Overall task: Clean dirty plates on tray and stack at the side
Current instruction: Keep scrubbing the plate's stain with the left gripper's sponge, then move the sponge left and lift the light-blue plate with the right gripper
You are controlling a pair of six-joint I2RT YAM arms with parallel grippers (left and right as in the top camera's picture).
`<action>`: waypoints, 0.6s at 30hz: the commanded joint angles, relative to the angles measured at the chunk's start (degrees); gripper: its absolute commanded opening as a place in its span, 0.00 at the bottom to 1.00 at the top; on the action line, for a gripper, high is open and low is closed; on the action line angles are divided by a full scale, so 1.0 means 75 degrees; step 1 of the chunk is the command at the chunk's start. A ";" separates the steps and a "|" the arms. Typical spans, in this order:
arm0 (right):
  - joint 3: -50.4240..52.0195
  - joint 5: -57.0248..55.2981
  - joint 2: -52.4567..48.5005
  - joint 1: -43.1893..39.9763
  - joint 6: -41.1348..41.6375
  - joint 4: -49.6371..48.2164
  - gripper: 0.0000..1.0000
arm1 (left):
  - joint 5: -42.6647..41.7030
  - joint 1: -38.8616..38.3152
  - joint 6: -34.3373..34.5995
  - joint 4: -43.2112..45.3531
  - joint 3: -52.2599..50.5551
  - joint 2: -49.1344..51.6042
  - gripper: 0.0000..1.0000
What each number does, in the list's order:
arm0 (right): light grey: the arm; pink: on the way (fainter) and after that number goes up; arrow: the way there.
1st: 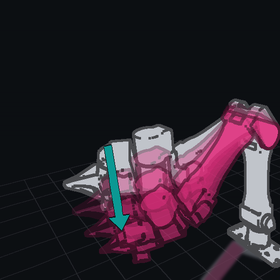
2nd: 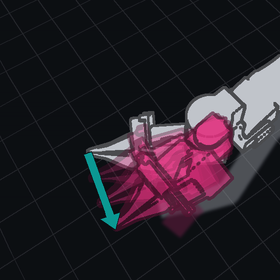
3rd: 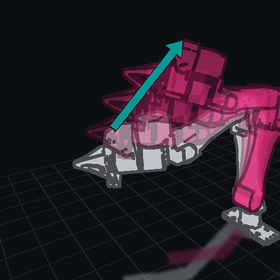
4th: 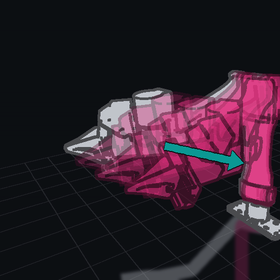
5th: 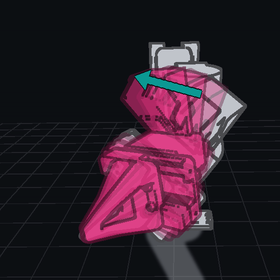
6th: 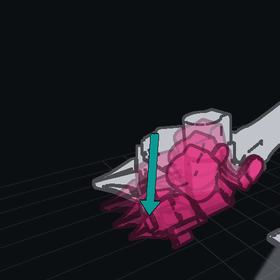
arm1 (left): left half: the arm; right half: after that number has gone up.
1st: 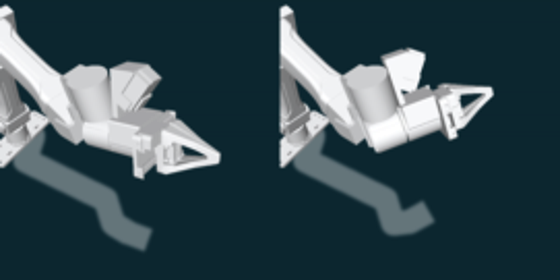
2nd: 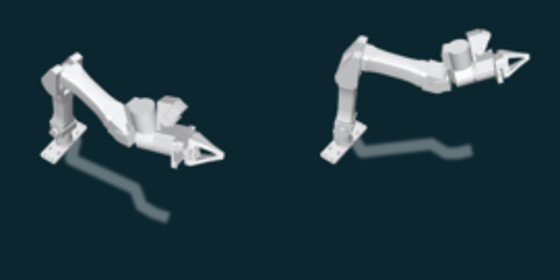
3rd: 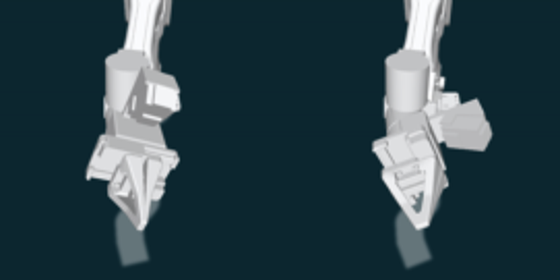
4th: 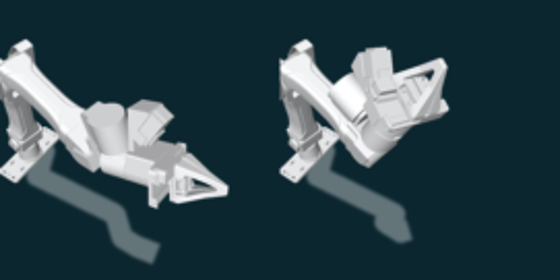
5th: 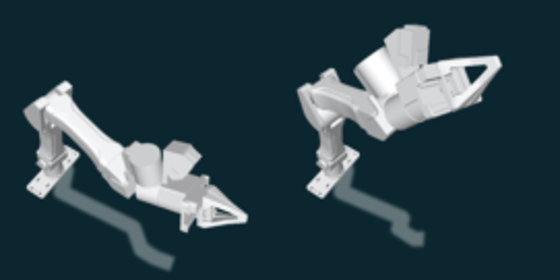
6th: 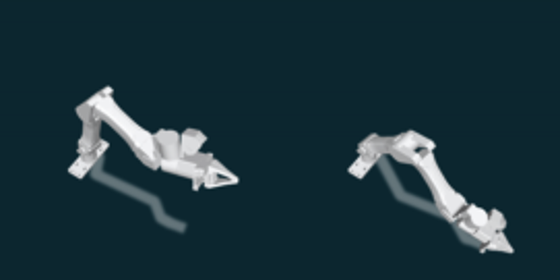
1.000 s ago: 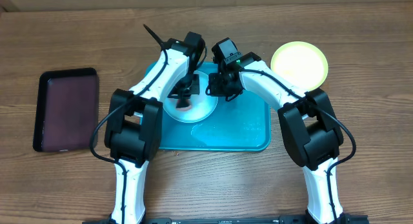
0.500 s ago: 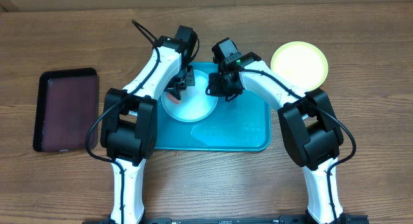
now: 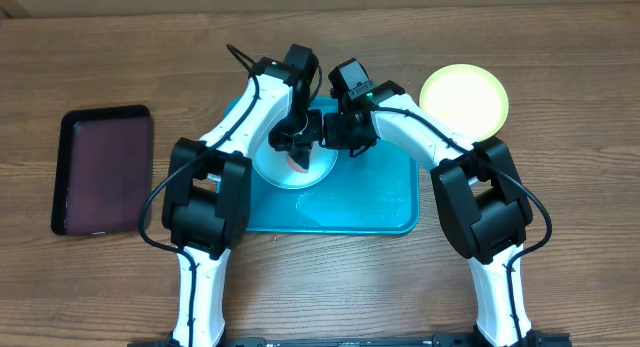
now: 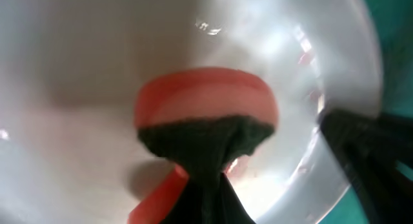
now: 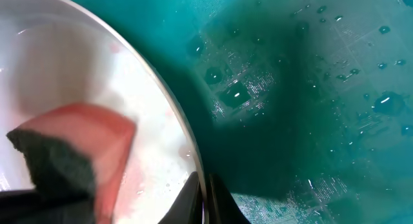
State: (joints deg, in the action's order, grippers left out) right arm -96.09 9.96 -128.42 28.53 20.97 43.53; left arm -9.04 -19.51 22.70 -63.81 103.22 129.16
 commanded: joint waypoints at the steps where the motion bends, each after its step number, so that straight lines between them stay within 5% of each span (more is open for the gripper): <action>1: 0.0242 -0.0405 -0.0210 -0.0044 0.0038 0.0041 0.04 | -0.0289 0.0306 -0.0446 -0.0423 0.0076 0.0041 0.04; 11: 0.0242 -0.0402 -0.0210 -0.0044 0.0038 0.0044 0.04 | 0.2180 0.0912 -0.0099 -0.0947 0.0341 0.0015 0.04; 18: -0.0099 -0.0294 -0.0189 -0.0041 0.0038 0.0166 0.04 | 0.2264 0.1169 0.0201 -0.1195 0.1483 -0.0603 0.04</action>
State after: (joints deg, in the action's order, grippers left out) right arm -96.16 10.07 -128.42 28.53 20.99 43.64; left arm 4.95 -11.60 22.44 -73.03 109.27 129.12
